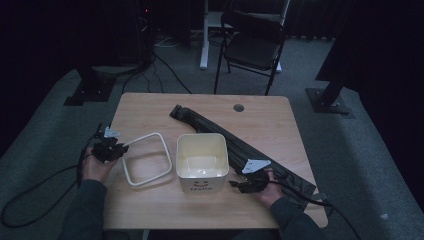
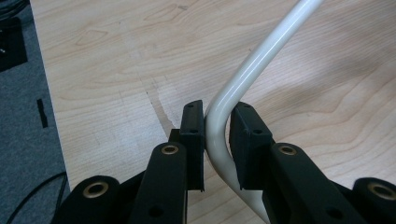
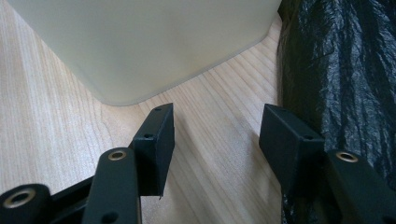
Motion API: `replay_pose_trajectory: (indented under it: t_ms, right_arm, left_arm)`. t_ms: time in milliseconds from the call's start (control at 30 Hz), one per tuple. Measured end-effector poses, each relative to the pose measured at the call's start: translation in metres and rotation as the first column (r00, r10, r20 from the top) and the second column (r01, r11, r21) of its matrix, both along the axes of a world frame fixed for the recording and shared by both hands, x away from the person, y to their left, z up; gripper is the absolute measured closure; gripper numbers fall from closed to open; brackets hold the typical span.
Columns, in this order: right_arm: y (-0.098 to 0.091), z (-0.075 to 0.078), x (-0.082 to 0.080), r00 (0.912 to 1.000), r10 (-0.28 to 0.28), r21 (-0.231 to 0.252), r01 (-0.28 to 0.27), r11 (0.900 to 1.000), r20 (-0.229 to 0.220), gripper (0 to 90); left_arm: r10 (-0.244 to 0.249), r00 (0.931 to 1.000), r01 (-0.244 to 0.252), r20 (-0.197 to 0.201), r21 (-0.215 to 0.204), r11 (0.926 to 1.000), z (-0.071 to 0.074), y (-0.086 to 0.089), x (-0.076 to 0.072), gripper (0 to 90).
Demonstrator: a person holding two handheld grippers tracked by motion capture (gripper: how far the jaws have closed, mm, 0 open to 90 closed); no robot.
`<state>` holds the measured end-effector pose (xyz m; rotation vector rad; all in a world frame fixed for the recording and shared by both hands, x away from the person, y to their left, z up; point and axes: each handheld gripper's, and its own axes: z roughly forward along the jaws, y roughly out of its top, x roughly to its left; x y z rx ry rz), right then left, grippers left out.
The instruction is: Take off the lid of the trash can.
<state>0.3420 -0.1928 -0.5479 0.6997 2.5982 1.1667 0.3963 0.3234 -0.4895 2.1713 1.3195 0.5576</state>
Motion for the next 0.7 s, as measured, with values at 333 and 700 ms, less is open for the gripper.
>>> replay_pose_trajectory:
  t_ms: [333,700]
  right_arm:
    - [0.000,0.000,0.000,1.0000,0.001,0.000,-0.001,1.0000,0.000,44.8]
    - [0.000,0.000,0.000,1.0000,0.001,0.000,-0.001,1.0000,0.000,44.8]
  left_arm:
    - [-0.003,0.9998,0.003,-0.021,0.032,0.9995,-0.010,-0.008,0.004,76.3]
    - [0.011,0.9992,-0.009,-0.037,0.056,0.9984,-0.018,-0.012,0.010,76.3]
